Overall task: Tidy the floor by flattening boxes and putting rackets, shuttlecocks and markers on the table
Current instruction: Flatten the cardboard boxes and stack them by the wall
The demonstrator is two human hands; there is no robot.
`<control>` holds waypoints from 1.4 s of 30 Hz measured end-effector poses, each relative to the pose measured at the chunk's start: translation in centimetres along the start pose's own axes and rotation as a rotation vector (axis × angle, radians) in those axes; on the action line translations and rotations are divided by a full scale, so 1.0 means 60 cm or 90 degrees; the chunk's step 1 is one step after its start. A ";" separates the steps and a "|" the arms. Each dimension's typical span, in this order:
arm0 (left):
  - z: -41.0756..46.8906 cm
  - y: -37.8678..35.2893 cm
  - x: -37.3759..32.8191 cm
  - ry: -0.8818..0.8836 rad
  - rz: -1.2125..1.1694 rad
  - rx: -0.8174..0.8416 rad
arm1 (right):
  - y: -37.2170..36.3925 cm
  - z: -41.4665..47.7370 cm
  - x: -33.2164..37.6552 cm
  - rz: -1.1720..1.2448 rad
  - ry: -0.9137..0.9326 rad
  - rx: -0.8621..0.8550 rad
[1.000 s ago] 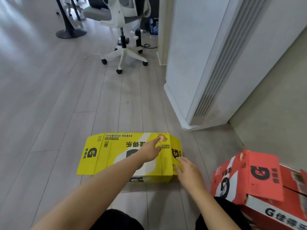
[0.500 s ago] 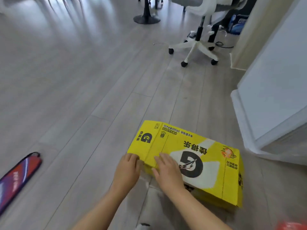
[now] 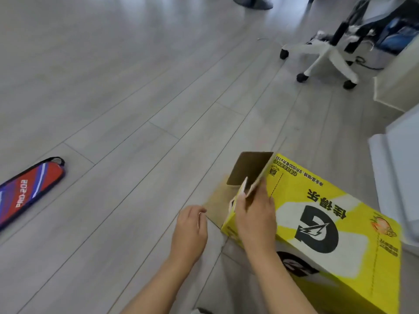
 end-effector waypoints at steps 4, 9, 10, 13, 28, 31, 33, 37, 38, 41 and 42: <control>0.017 -0.031 -0.045 -0.058 -0.014 0.043 | 0.052 -0.029 -0.046 0.224 -0.083 -0.044; 0.047 -0.073 -0.115 -0.233 -0.036 0.210 | 0.064 -0.070 -0.118 0.070 -0.102 -0.083; 0.053 -0.081 -0.132 -0.293 -0.011 0.251 | 0.064 -0.073 -0.126 0.062 -0.109 -0.070; 0.072 -0.105 -0.175 -0.435 0.158 0.347 | 0.076 -0.076 -0.133 0.060 -0.095 -0.071; 0.093 -0.056 -0.084 -0.307 0.103 0.248 | 0.072 -0.013 -0.153 -0.067 -0.093 -0.058; 0.096 -0.063 -0.084 -0.254 0.066 0.252 | 0.065 0.034 -0.155 -0.114 -0.096 -0.048; 0.101 -0.066 -0.092 -0.248 0.070 0.254 | 0.065 0.060 -0.150 -0.134 -0.096 -0.047; 0.109 -0.061 -0.096 -0.217 0.098 0.238 | 0.057 0.085 -0.144 -0.155 -0.091 -0.022; 0.110 -0.061 -0.096 -0.214 0.102 0.237 | 0.053 0.086 -0.145 -0.154 -0.087 -0.019; 0.113 -0.069 -0.096 -0.193 0.117 0.239 | 0.049 0.088 -0.150 -0.150 -0.087 -0.008; 0.117 -0.072 -0.095 -0.180 0.119 0.229 | 0.050 0.091 -0.151 -0.145 -0.089 0.001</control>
Point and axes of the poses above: each hand's wrist, its own z-axis towards the middle knuckle, its own y-axis out of the back of the hand, x = y × z, the point moved 6 cm from there along z, towards the middle knuckle, and after that the axes turned 12 degrees about x, right-handed, at the moved point
